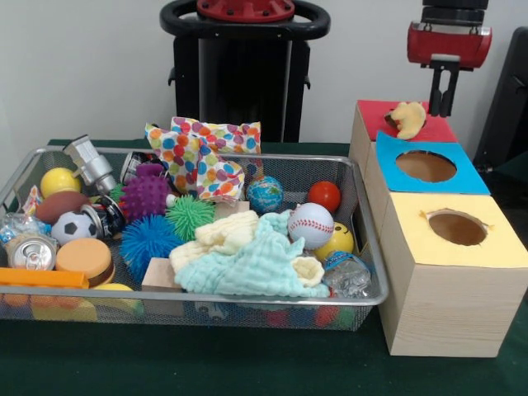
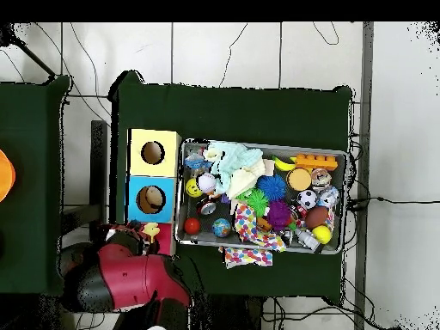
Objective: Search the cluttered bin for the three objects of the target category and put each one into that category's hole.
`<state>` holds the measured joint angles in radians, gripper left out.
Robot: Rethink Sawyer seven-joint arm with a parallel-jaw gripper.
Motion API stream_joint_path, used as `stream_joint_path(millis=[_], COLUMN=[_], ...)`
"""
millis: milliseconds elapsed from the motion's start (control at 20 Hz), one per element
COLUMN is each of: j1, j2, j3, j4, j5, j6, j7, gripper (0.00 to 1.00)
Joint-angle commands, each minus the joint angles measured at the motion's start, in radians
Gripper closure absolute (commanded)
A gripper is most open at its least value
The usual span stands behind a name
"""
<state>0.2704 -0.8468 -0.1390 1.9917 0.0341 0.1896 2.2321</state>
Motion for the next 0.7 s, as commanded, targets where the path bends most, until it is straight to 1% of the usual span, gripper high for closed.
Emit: stream_joint_path(millis=[50,300,500,700], j1=[-0.061,-0.073,-0.098,-0.110], j2=[0.040,0.025,0.021,0.005], j3=[0.099,0.106,0.126,0.134], j4=[0.086,0.095,0.101,0.103], j5=[-0.060,-0.065,-0.072,-0.072], j6=[-0.068,-0.057,-0.055,-0.031], j7=[0.066,0.065,0.060,0.055], gripper=[1.00,1.00,1.00,1.00])
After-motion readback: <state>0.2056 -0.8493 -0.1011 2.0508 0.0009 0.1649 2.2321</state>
